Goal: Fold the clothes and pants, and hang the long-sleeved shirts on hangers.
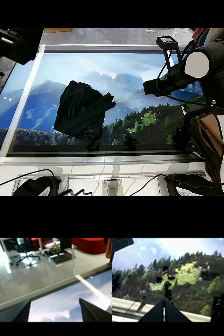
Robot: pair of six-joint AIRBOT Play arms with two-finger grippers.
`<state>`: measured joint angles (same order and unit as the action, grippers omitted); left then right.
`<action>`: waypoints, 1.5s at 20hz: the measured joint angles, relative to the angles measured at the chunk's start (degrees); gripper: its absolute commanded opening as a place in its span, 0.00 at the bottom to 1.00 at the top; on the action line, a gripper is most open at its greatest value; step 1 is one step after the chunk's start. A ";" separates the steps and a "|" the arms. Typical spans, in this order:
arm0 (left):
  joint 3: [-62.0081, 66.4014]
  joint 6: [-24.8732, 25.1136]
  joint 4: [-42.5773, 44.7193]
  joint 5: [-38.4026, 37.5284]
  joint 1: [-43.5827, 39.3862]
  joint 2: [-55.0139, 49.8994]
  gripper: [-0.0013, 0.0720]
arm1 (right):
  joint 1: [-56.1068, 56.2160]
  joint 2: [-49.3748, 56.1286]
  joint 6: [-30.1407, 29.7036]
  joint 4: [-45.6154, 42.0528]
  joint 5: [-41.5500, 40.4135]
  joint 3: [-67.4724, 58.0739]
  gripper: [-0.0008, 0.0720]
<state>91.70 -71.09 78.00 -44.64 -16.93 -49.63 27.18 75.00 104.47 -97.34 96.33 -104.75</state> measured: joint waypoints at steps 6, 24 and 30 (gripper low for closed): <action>0.00 0.00 -0.02 -0.02 0.00 0.00 0.93 | 0.00 0.00 0.02 -0.02 0.00 0.00 0.05; 0.00 -0.02 -0.17 0.00 0.00 0.00 0.93 | 0.28 1.62 -17.55 16.35 -1.51 4.15 0.05; 0.00 -0.02 -1.27 -0.02 0.00 0.00 0.93 | 3.30 5.35 -32.35 31.69 -9.57 20.11 0.37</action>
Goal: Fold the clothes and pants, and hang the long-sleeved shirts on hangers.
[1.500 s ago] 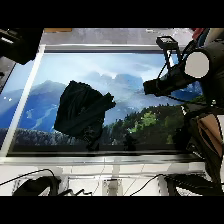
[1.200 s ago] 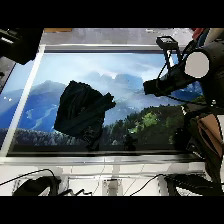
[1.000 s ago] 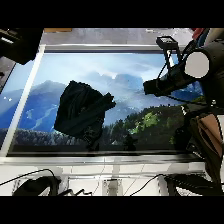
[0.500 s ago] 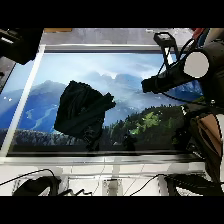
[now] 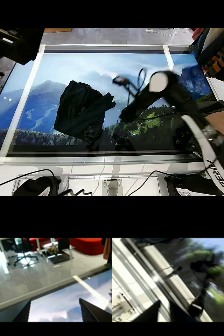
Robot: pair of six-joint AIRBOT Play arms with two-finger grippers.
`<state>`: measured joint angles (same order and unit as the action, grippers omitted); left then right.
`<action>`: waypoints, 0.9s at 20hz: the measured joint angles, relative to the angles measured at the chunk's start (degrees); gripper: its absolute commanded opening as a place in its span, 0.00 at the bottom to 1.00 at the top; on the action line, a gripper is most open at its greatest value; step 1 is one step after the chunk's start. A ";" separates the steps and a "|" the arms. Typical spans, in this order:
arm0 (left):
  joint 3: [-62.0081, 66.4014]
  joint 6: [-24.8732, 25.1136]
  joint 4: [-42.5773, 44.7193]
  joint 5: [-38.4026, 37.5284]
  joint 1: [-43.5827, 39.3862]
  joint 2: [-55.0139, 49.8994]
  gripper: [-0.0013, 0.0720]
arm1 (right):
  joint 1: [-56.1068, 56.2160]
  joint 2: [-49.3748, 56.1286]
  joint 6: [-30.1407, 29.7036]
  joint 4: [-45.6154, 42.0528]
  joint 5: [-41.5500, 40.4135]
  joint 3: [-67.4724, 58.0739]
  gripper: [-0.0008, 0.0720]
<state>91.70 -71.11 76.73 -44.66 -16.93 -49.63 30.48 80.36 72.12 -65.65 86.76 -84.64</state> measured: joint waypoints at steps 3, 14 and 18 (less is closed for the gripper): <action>0.00 0.00 -0.28 0.00 0.00 0.00 0.93 | 3.28 3.02 -11.32 1.97 -8.50 6.34 0.47; 0.00 0.00 -0.44 0.00 0.00 0.00 0.93 | 17.99 13.62 -43.87 -0.72 -40.30 10.67 0.76; 0.00 0.00 -0.44 0.00 0.00 0.00 0.93 | 19.63 16.81 -45.66 -1.79 -44.94 10.73 0.76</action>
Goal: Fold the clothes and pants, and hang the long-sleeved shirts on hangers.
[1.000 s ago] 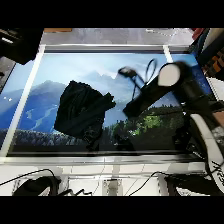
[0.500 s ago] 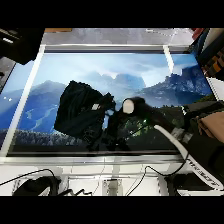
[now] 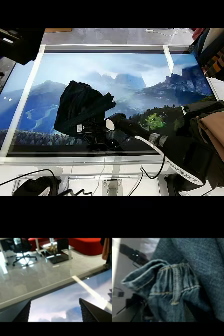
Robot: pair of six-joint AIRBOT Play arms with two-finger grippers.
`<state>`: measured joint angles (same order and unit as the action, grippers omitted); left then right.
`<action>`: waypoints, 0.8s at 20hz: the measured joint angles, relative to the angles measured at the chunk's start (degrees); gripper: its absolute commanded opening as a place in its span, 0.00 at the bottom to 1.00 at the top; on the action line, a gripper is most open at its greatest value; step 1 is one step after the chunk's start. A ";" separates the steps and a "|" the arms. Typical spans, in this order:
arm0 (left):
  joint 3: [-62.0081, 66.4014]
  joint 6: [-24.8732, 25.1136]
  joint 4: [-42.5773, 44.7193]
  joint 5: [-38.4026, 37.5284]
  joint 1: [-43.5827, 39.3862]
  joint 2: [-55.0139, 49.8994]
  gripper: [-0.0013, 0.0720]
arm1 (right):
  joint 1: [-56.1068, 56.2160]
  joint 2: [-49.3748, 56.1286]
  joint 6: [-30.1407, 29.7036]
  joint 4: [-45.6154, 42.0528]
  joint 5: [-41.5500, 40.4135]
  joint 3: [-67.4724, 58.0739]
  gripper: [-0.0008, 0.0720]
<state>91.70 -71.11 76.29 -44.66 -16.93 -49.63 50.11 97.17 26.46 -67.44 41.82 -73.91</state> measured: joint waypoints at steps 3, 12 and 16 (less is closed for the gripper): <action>0.00 0.00 0.00 0.00 0.00 0.00 0.93 | 0.44 1.01 -0.59 -0.24 -0.83 0.00 0.76; 0.00 0.00 0.00 0.00 0.00 0.00 0.93 | 1.86 3.76 -0.70 -3.15 -4.24 -0.42 0.39; 0.00 0.00 0.00 0.00 0.00 0.00 0.93 | 0.85 3.93 1.68 -5.57 -4.52 -2.05 0.26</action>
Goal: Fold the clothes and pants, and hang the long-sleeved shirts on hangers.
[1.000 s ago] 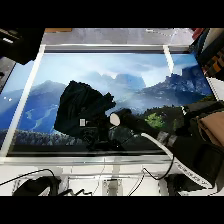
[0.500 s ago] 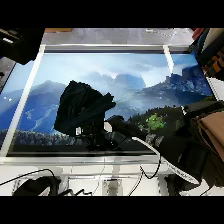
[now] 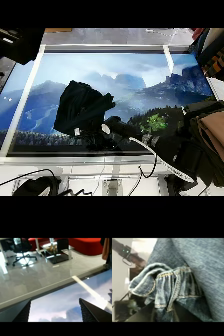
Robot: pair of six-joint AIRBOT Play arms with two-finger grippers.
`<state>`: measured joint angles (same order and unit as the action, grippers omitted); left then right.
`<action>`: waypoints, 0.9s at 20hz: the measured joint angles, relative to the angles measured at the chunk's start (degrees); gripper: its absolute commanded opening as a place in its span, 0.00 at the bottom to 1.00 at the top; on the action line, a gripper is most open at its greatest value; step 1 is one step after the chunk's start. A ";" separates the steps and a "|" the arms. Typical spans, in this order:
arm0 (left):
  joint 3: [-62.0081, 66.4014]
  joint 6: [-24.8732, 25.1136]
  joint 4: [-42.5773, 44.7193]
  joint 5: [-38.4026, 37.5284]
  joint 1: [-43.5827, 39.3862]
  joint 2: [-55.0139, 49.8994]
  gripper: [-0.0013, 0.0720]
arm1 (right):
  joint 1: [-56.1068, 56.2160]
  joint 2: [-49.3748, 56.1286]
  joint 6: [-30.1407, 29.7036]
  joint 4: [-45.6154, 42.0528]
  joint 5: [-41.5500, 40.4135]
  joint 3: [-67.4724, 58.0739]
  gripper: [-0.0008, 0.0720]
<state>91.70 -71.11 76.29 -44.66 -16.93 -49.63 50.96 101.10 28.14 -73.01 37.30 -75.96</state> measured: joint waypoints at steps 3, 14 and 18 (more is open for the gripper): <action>0.00 0.00 0.00 0.00 0.00 0.00 0.93 | -0.74 -0.63 0.85 -2.03 0.44 -1.27 0.26; 0.00 0.00 0.00 0.00 0.00 0.00 0.93 | -2.05 -2.62 1.33 -3.85 4.35 -1.99 0.38; 0.00 0.00 -0.02 0.00 0.00 0.00 0.93 | -1.90 -2.58 1.36 -3.04 3.78 -1.99 0.39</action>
<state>91.70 -71.11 76.27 -44.66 -16.93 -49.63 49.06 98.52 29.50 -76.05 41.08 -77.95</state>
